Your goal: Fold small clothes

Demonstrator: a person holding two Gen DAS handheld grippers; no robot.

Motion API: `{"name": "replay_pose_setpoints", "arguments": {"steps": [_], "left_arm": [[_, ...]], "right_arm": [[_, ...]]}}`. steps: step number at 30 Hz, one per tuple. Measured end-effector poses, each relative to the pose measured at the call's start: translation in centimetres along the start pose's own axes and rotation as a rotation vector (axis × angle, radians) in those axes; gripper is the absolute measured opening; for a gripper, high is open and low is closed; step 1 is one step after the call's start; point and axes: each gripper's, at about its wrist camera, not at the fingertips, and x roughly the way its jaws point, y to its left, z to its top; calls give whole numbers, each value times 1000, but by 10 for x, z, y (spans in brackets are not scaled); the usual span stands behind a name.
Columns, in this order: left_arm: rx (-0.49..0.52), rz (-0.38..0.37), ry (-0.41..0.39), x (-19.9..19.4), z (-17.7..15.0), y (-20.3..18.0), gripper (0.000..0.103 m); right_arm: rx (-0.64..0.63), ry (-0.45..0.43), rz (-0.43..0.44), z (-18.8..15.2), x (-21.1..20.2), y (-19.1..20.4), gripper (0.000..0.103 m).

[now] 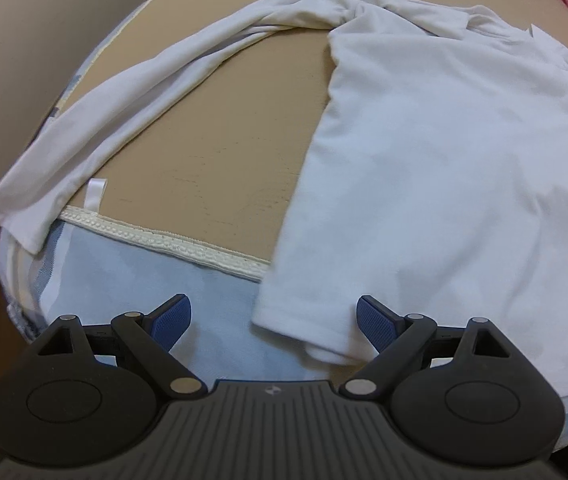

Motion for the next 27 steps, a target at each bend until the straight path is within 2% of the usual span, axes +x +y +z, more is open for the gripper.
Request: {"name": "replay_pose_setpoints", "arguments": {"steps": [2, 6, 8, 9, 10, 11, 12, 13, 14, 16, 20, 24, 27], "left_arm": [[1, -38, -3, 6, 0, 6, 93], [-16, -138, 12, 16, 2, 8, 93], [-19, -189, 42, 21, 2, 4, 93], [-18, -192, 55, 23, 2, 1, 89], [-16, -174, 68, 25, 2, -3, 80], [-12, -162, 71, 25, 1, -6, 78], [-16, -170, 59, 22, 1, -7, 62], [-21, -190, 51, 18, 1, -7, 32], [-23, -208, 53, 15, 2, -7, 22], [-40, -207, 49, 5, 4, -3, 18], [-90, -279, 45, -22, 3, 16, 10], [-21, -281, 38, -40, -14, 13, 10], [32, -247, 49, -27, -30, 3, 12]], "right_arm": [[13, 67, 20, -21, 23, 24, 71], [43, 171, 60, -38, 57, 49, 72], [35, 207, 83, -42, 64, 60, 66], [22, 215, 84, -43, 64, 65, 62], [8, 216, 89, -46, 60, 75, 51], [-6, 221, 100, -47, 56, 81, 38], [-14, 231, 116, -48, 51, 82, 26], [-18, 236, 126, -47, 48, 85, 11], [-20, 225, 116, -46, 42, 88, 10], [-16, 204, 89, -42, 30, 86, 8], [55, 144, 80, -29, 2, 75, 6], [72, 136, 70, -32, -23, 57, 6], [61, 165, 45, -48, -18, 46, 6]]}}
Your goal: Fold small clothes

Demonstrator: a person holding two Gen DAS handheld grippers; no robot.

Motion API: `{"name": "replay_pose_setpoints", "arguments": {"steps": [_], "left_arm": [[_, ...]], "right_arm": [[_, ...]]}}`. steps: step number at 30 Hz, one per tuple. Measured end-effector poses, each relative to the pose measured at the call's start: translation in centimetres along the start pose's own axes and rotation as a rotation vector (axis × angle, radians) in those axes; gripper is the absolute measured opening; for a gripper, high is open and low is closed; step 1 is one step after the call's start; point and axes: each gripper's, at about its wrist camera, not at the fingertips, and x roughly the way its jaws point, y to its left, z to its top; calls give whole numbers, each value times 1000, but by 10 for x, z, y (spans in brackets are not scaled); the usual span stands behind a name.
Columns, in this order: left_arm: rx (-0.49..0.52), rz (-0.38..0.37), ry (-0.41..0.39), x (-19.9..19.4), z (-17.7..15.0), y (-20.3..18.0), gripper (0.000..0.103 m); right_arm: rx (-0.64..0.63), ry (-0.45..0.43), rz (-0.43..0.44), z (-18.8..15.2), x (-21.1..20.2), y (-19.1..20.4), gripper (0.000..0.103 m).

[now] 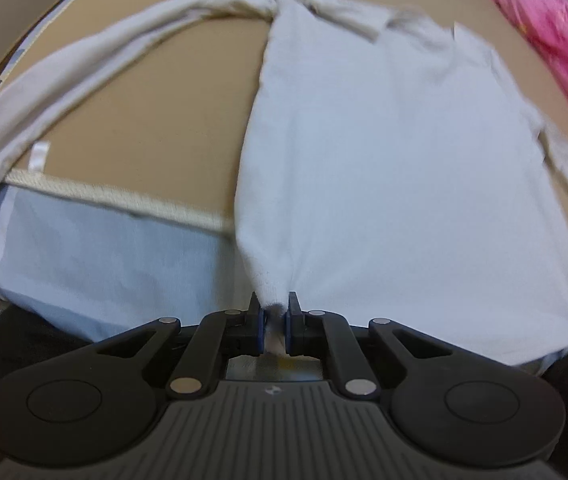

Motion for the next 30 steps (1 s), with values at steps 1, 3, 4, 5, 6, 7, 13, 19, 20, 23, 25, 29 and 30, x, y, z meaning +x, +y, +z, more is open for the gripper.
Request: {"name": "replay_pose_setpoints", "arguments": {"steps": [1, 3, 4, 5, 6, 7, 13, 19, 20, 23, 25, 29, 30], "left_arm": [[10, 22, 12, 9, -5, -1, 18], [32, 91, 57, 29, -11, -2, 31], [43, 116, 54, 33, -12, -1, 48], [52, 141, 44, 32, -13, -1, 57], [68, 163, 27, 26, -13, 0, 66], [82, 177, 7, 19, -12, 1, 69], [125, 142, -167, -29, 39, -1, 81], [96, 67, -197, -1, 172, -41, 86], [73, 52, -167, 14, 194, -45, 86], [-56, -66, -39, 59, 251, -50, 86], [-144, -139, 1, 84, 276, -51, 86], [-198, -196, 89, 133, 318, -64, 86], [-214, -192, 87, 143, 332, -65, 85]], "right_arm": [[10, 12, -15, -4, 9, -5, 6], [43, 30, -62, -7, 25, -12, 7], [44, 58, -92, -8, 36, -13, 9], [40, 88, -125, -9, 44, -14, 19], [34, 97, -157, -10, 46, -13, 29], [16, 95, -197, -10, 44, -11, 45], [-20, 19, -238, -4, 14, -3, 65], [-20, -18, -169, 22, 13, 20, 65], [-42, -22, -163, 29, 18, 26, 65], [-106, -18, -176, 46, 36, 39, 65], [-124, -3, -188, 55, 48, 43, 65], [-100, 45, -188, 64, 67, 40, 65], [-92, 58, -188, 66, 71, 38, 65]]}}
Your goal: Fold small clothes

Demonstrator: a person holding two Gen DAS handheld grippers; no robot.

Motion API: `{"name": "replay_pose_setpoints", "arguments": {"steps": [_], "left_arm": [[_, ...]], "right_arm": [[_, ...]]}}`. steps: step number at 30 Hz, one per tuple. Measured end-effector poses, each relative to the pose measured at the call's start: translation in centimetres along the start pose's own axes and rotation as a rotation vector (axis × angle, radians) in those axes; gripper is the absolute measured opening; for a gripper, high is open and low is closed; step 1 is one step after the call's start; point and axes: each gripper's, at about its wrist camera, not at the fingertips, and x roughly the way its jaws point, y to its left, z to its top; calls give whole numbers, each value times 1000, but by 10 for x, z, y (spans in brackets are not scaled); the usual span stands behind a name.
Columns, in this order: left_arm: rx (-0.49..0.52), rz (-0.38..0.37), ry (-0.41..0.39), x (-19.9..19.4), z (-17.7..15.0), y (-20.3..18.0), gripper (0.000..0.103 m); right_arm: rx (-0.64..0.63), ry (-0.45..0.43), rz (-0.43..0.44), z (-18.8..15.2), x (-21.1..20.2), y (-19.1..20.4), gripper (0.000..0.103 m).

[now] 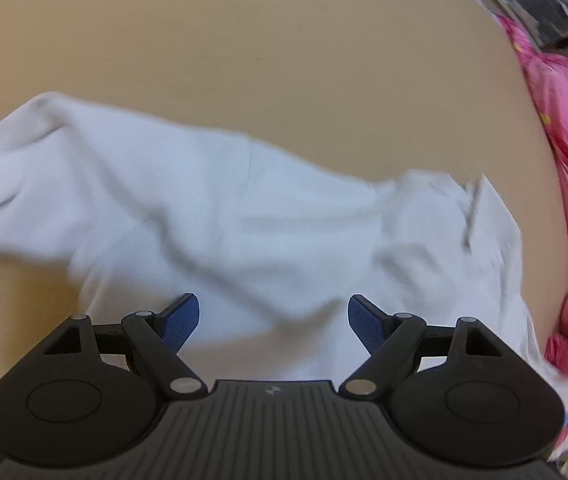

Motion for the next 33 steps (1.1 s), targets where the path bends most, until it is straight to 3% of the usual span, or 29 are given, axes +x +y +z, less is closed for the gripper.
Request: {"name": "replay_pose_setpoints", "arguments": {"steps": [2, 4, 7, 9, 13, 16, 18, 21, 24, 26, 27, 29, 30, 33], "left_arm": [[-32, -5, -78, 4, 34, -2, 85], [-37, 16, -206, -5, 66, -3, 85], [-195, 71, -359, -27, 105, 14, 87], [-246, 44, -365, -35, 112, 27, 87], [-150, 58, -336, -40, 97, 36, 87], [1, 17, -257, -42, 83, 19, 87], [186, 31, -222, -43, 72, -12, 87], [466, 119, -180, -39, 52, -62, 89], [654, 204, -135, -21, 36, -96, 90], [752, 312, -91, 5, 33, -108, 91], [779, 403, -75, 22, 35, -110, 91], [778, 564, -81, 53, 43, -108, 91], [723, 659, -97, 68, 59, -104, 94], [479, 630, -183, 64, 101, -96, 94]], "right_arm": [[6, 20, -3, 1, 7, -1, 65], [7, 35, -3, 1, 11, -2, 65], [-15, 42, -18, 1, 15, -4, 65], [-43, 33, -41, 0, 17, -3, 65], [-103, 20, -50, -2, 20, 4, 67], [-128, 6, -51, 0, 20, 10, 67], [-139, 2, -46, 1, 18, 13, 67], [-141, 0, -46, 1, 18, 15, 68], [-127, -6, -51, -1, 19, 14, 72], [-127, -7, -51, -3, 20, 13, 74], [-131, -8, -51, -3, 20, 12, 74], [-137, -6, -53, -3, 21, 11, 76], [-134, -3, -54, -2, 21, 10, 76], [-121, 4, -53, -1, 22, 6, 76]]}}
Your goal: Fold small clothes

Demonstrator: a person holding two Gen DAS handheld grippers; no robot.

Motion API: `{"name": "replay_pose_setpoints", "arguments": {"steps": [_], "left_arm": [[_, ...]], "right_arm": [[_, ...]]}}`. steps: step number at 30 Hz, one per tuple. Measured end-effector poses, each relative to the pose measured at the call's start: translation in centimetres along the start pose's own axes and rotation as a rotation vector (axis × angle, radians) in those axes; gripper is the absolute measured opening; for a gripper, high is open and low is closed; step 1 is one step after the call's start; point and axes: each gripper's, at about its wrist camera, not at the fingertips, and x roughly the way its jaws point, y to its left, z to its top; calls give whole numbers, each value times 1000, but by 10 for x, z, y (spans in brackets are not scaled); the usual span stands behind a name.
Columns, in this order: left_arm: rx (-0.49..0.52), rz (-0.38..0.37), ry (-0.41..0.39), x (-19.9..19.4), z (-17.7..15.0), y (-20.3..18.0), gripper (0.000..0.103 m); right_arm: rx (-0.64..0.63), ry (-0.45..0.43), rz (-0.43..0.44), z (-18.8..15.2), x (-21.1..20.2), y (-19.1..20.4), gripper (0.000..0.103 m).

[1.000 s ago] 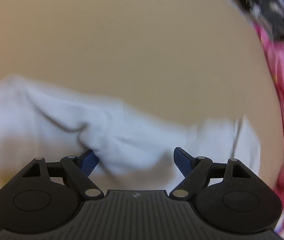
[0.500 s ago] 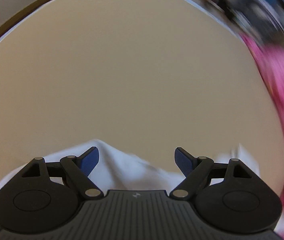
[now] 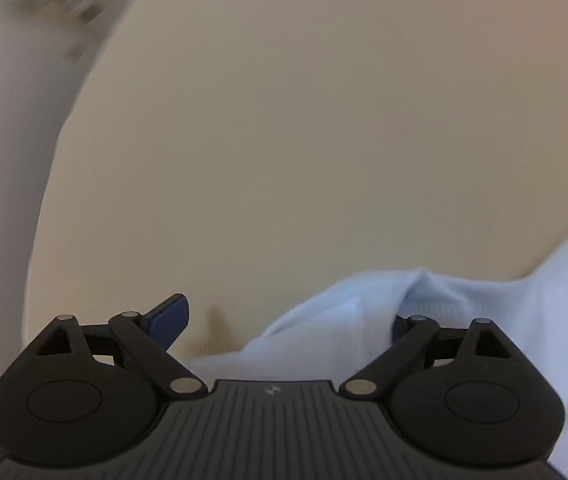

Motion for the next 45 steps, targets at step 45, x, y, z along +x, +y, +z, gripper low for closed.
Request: {"name": "replay_pose_setpoints", "arguments": {"steps": [45], "left_arm": [[-619, -115, 56, -87, -407, 358, 101]], "right_arm": [[-96, -221, 53, -12, -92, 41, 79]]}}
